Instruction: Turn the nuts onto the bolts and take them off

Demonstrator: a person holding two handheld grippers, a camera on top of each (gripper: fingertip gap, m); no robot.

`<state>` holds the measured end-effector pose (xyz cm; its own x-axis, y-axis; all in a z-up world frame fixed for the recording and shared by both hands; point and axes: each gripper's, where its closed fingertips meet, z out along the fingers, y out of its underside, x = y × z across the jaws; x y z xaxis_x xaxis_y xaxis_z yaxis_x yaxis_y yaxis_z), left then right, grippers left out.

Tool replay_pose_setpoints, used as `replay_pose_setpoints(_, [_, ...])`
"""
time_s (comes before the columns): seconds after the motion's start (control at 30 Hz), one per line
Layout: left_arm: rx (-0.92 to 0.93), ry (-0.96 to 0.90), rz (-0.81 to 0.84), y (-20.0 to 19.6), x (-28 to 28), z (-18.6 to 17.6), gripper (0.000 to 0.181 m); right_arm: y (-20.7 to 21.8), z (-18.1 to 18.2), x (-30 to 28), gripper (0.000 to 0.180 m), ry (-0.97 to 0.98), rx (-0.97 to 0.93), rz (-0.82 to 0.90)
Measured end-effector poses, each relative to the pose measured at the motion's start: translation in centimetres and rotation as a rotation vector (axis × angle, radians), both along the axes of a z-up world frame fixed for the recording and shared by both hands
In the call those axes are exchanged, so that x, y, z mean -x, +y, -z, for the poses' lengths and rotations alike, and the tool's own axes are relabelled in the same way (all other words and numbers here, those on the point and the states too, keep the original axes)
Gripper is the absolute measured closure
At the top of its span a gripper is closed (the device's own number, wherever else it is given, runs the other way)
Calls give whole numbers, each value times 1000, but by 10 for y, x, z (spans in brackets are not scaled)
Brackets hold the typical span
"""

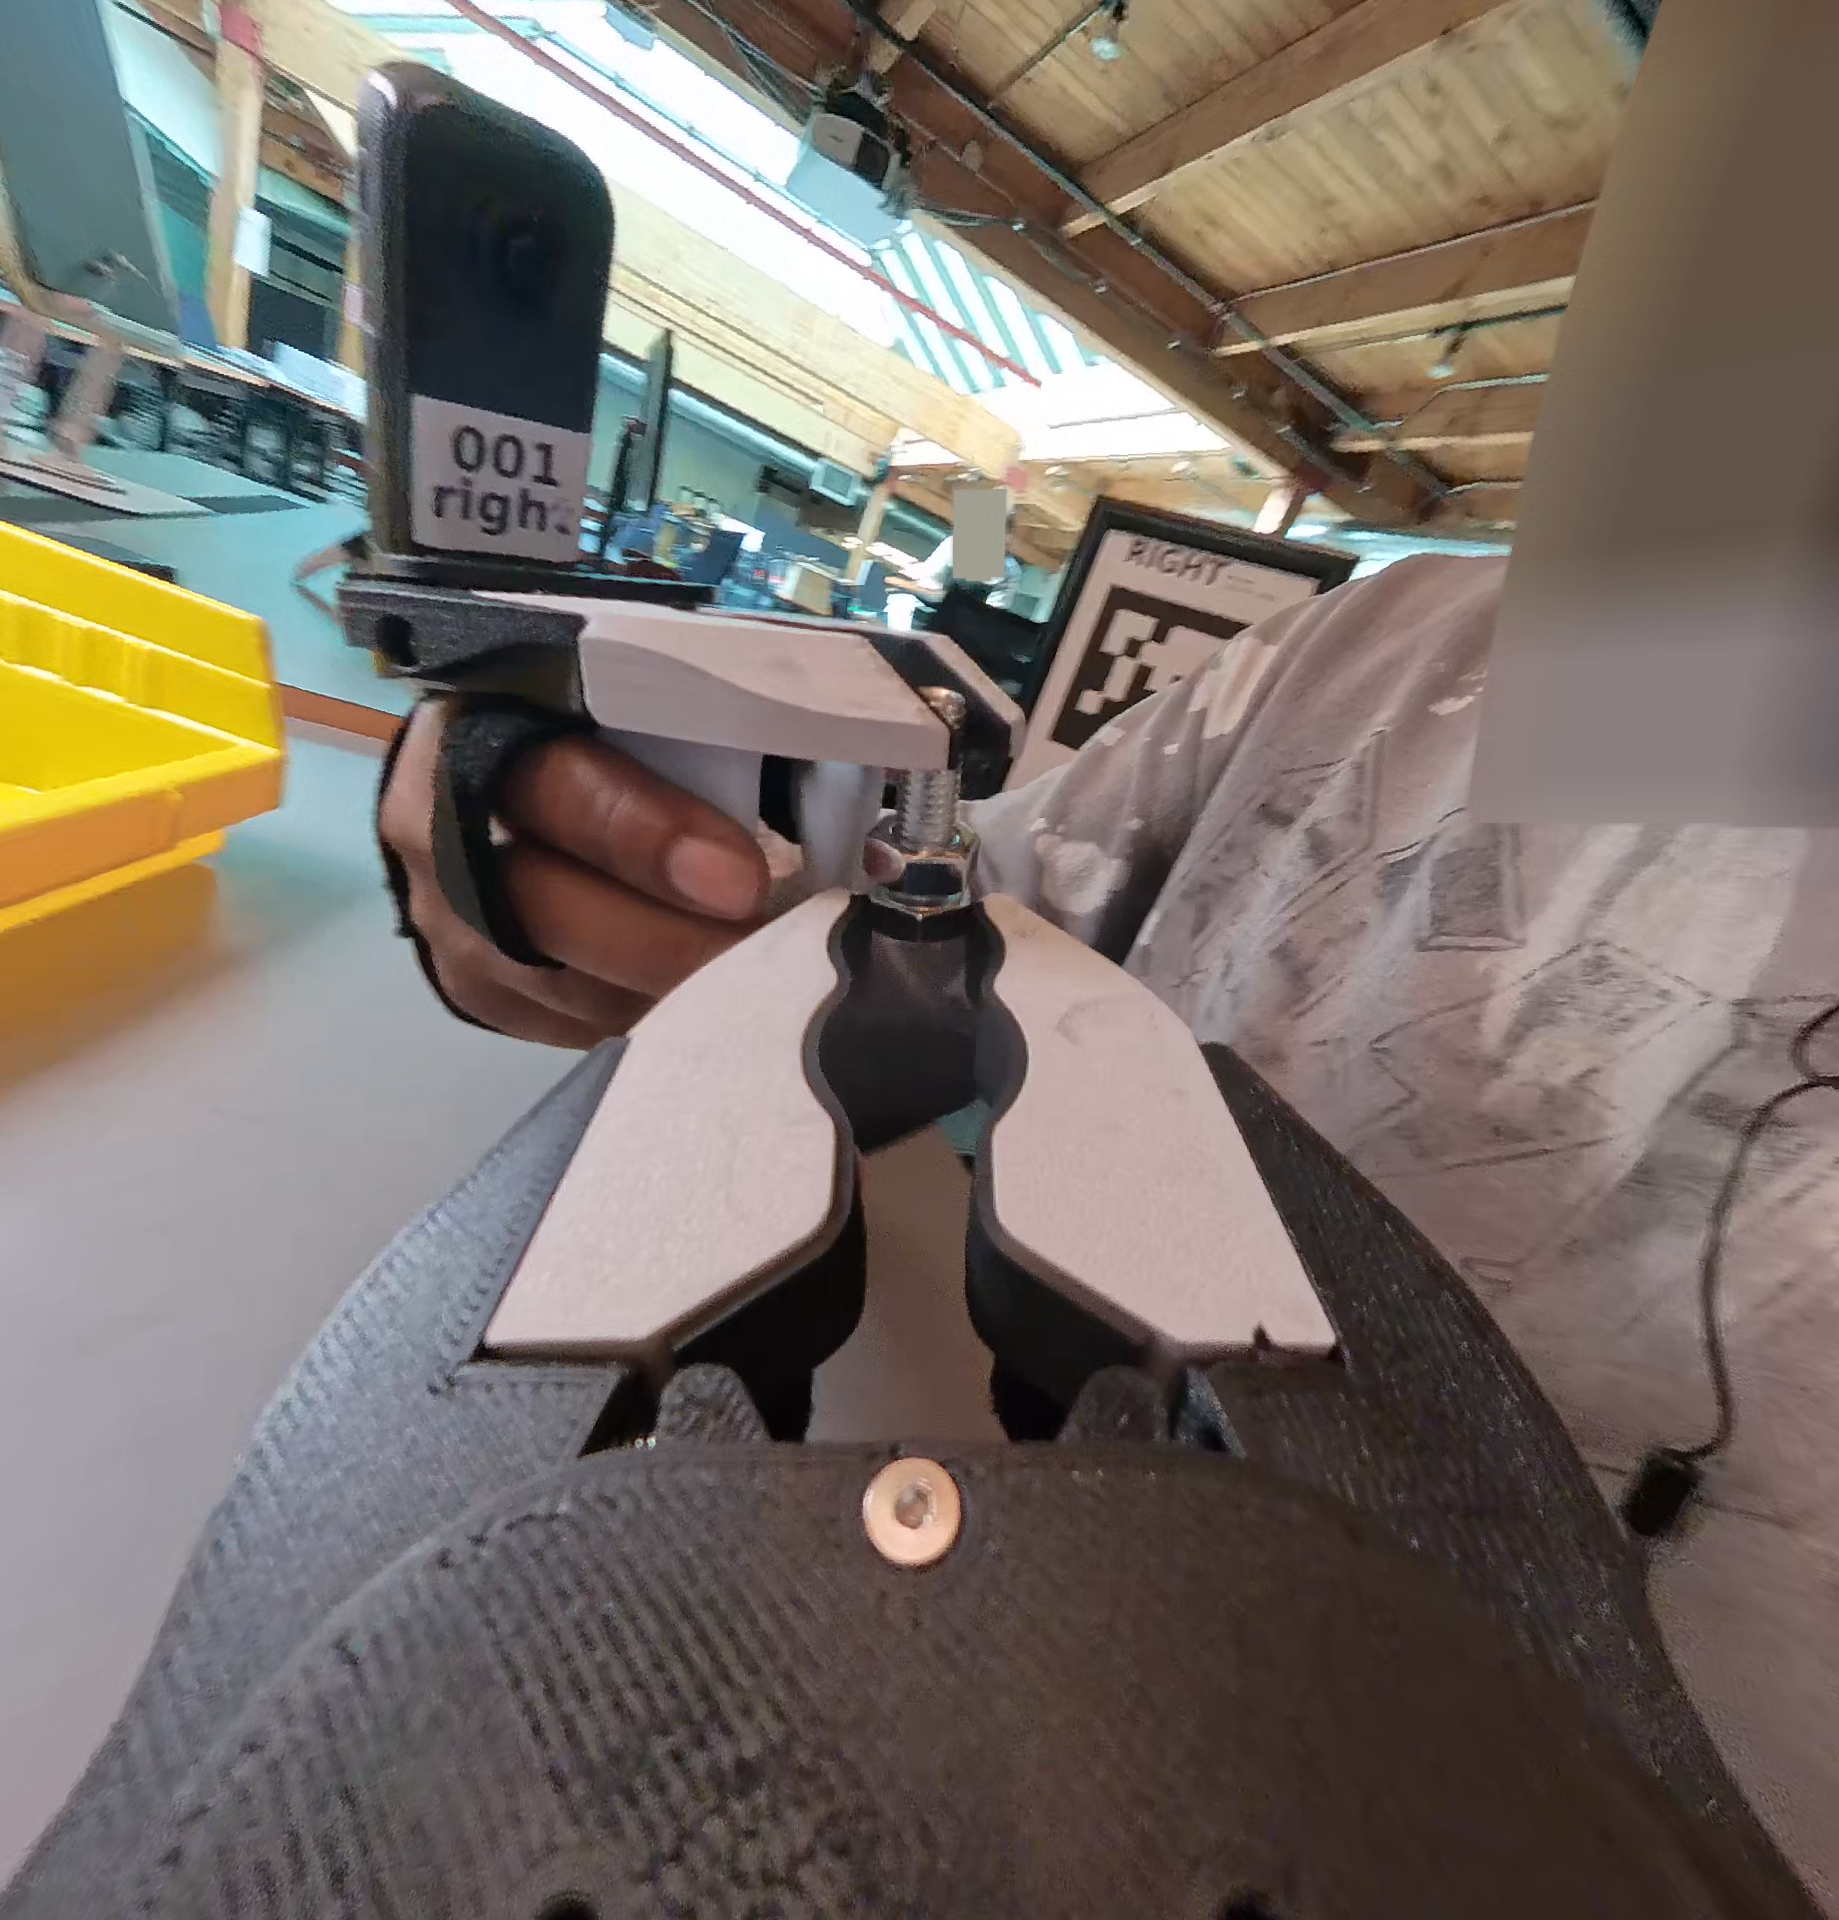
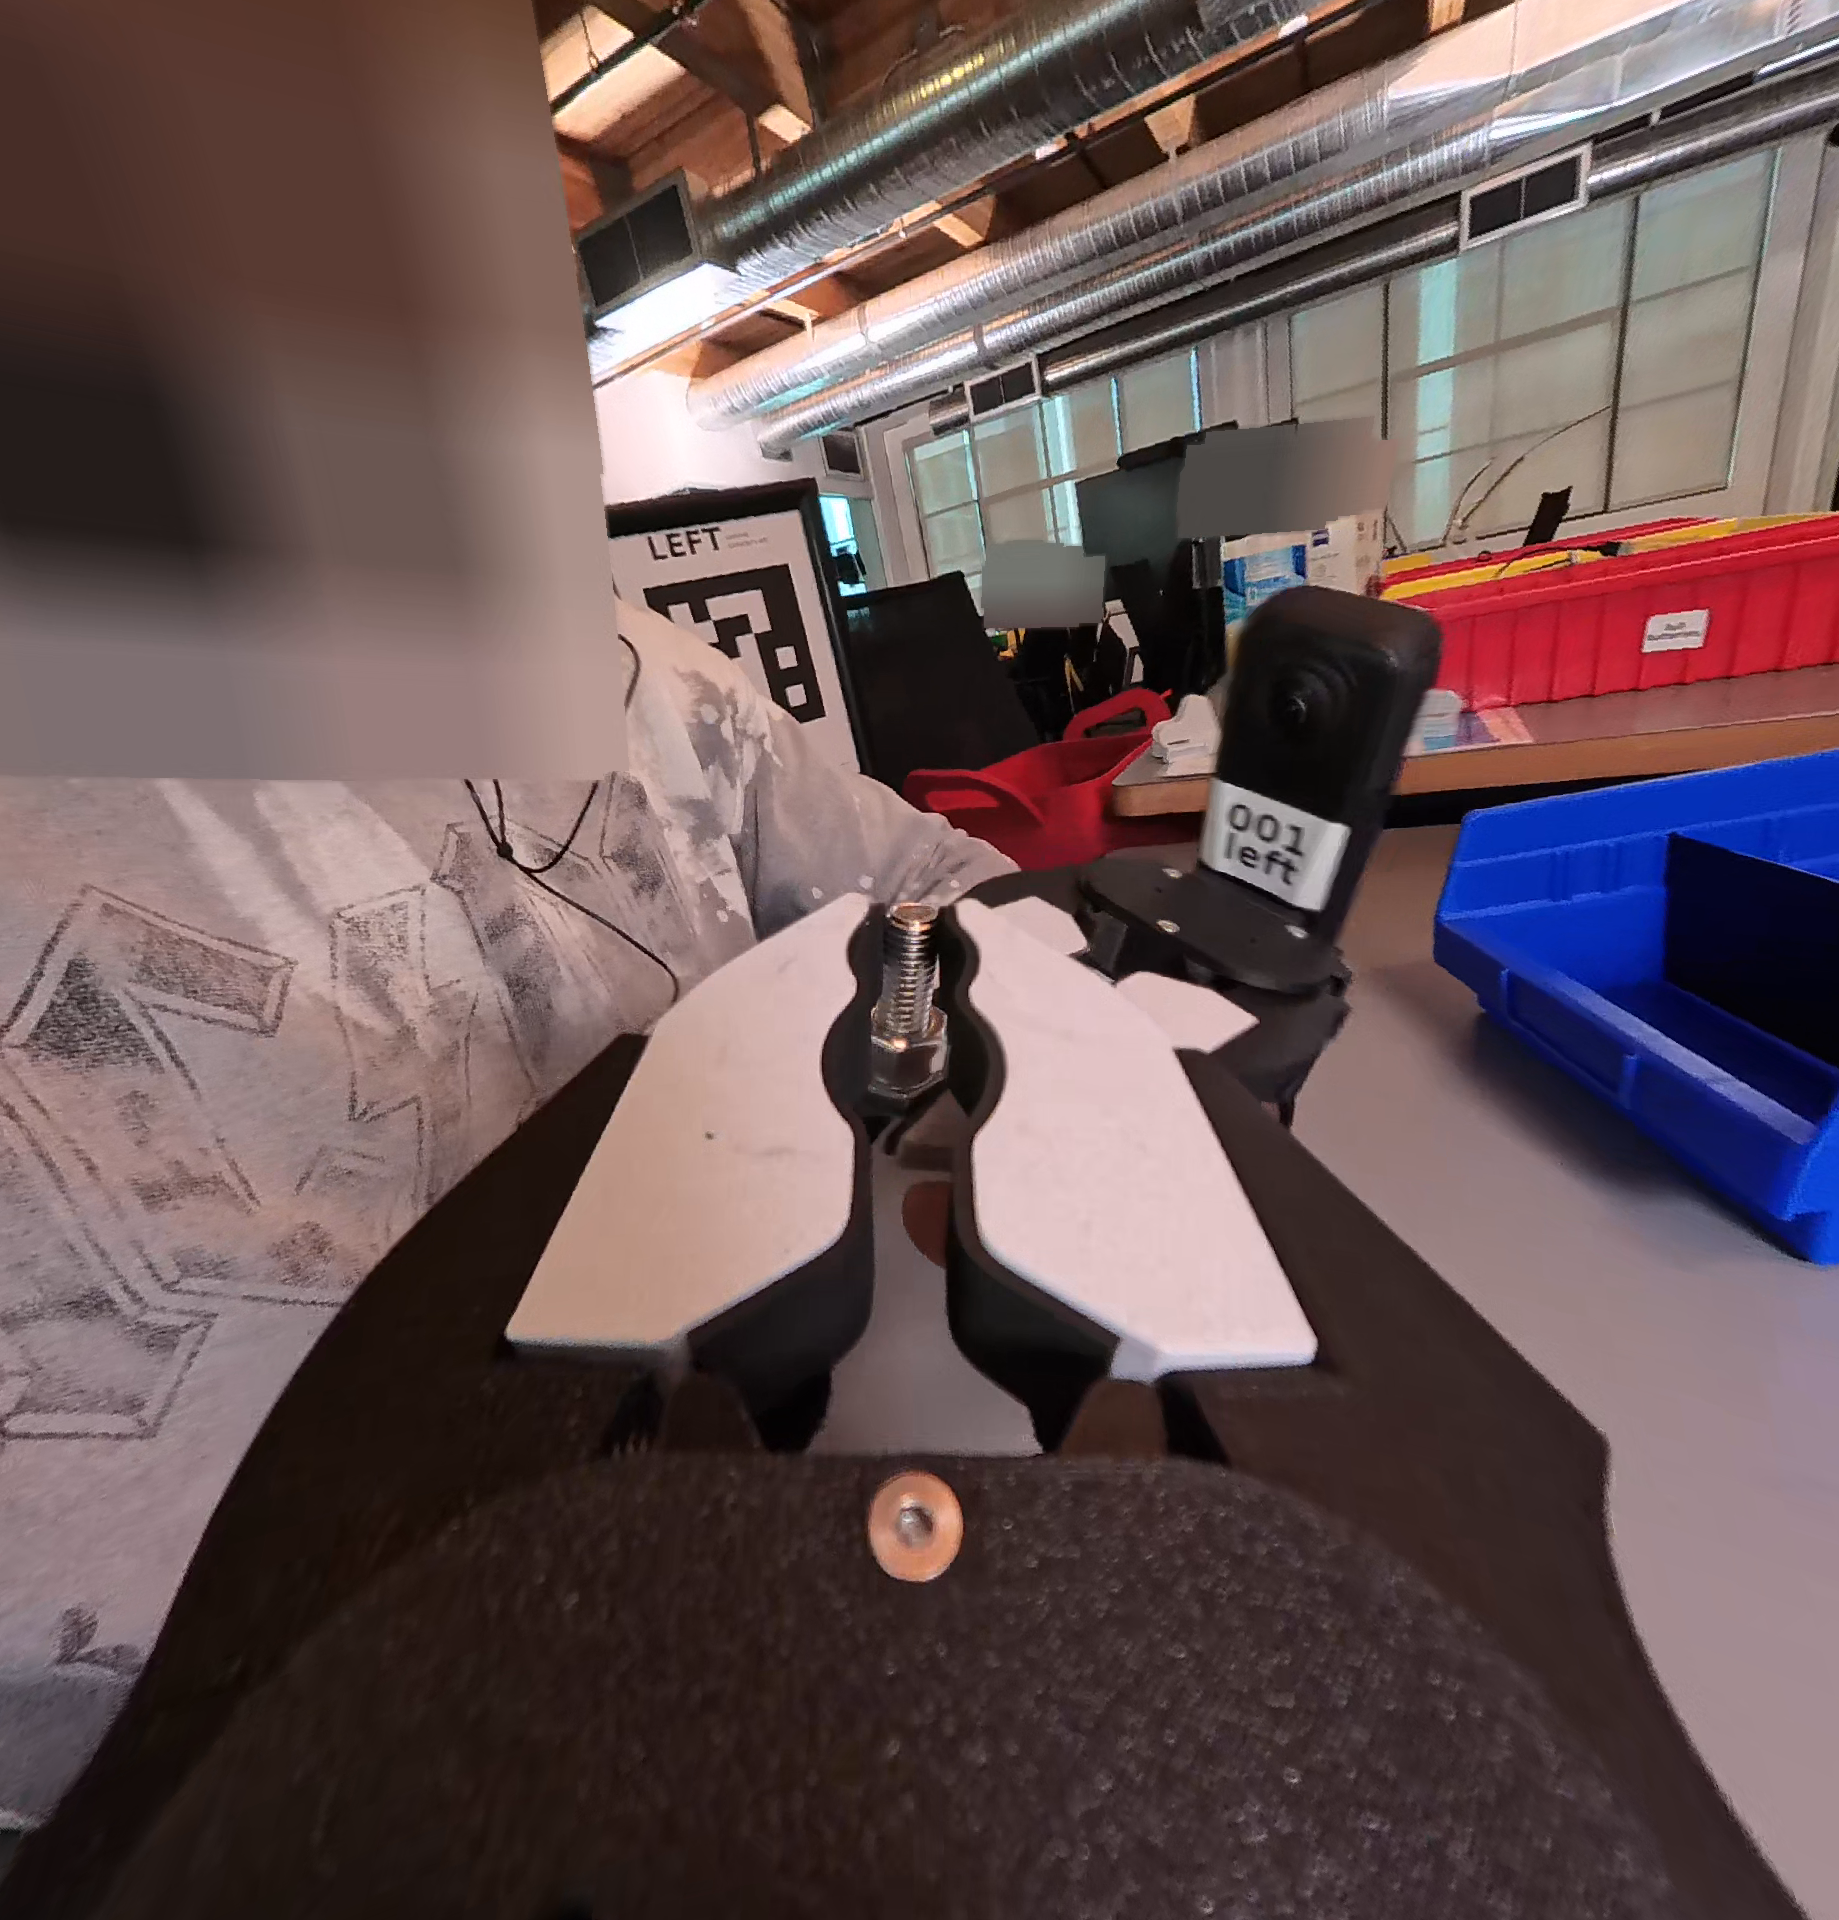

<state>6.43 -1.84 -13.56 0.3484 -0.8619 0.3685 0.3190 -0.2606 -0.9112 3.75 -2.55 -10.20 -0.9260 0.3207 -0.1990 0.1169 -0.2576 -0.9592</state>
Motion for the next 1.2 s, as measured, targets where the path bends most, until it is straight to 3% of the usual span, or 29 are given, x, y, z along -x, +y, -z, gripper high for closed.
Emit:
replay_pose_setpoints(0.1, [-54,67,-180,14,14,0,162,13,-1,13,170,8,-7,129])
replay_pose_setpoints(0.27, [-130,215,-578,40,63,4,162,49,5,42,153,-2,-22,453])
replay_pose_setpoints(0.37, [-128,281,-697,47,79,11,162,47,19,55,144,-22,-103,559])
replay_pose_setpoints(0.5, [-136,285,-703,47,80,10,163,52,31,66,149,-52,-148,630])
replay_pose_setpoints(0.57, [-158,257,-689,43,82,4,163,71,27,66,180,-56,-100,690])
replay_pose_setpoints(0.67, [-169,253,-696,41,85,-2,163,94,22,63,177,-62,-77,756])
replay_pose_setpoints(0.83, [-126,283,-692,47,82,10,163,53,26,65,144,-46,-168,669])
replay_pose_setpoints(0.93, [-133,280,-691,46,81,9,163,51,28,68,147,-38,-209,681])
replay_pose_setpoints(1.0, [-150,246,-687,43,86,3,163,72,25,69,170,-56,-163,752])
replay_pose_setpoints(1.03, [-155,247,-693,42,88,1,162,83,23,67,171,-53,-140,778])
replay_pose_setpoints(1.2, [-139,275,-696,46,85,7,162,61,23,64,145,-51,-174,705])
